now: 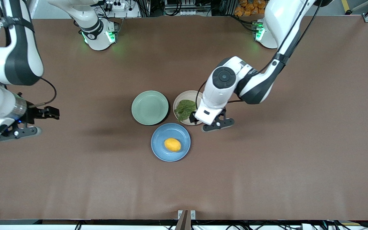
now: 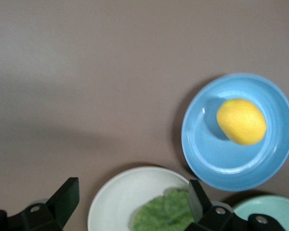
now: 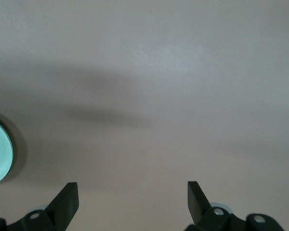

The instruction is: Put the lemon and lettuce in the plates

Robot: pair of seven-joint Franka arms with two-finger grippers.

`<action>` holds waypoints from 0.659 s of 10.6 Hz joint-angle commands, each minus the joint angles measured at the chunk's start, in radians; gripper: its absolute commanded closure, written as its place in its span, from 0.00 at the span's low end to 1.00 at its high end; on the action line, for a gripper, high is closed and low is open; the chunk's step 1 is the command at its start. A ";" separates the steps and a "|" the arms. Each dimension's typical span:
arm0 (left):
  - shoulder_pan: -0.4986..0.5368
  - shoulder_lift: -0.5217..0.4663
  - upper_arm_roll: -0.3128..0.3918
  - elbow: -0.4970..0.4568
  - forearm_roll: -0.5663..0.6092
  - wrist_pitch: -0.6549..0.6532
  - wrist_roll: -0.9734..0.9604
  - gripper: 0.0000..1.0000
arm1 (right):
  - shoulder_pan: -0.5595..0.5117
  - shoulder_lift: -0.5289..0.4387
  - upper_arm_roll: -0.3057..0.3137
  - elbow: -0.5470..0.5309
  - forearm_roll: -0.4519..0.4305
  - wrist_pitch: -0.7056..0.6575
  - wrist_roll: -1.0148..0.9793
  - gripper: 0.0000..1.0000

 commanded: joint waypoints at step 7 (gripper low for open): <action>0.233 -0.081 0.008 -0.021 0.064 -0.099 0.121 0.00 | -0.059 -0.222 0.007 -0.012 0.024 -0.188 0.131 0.00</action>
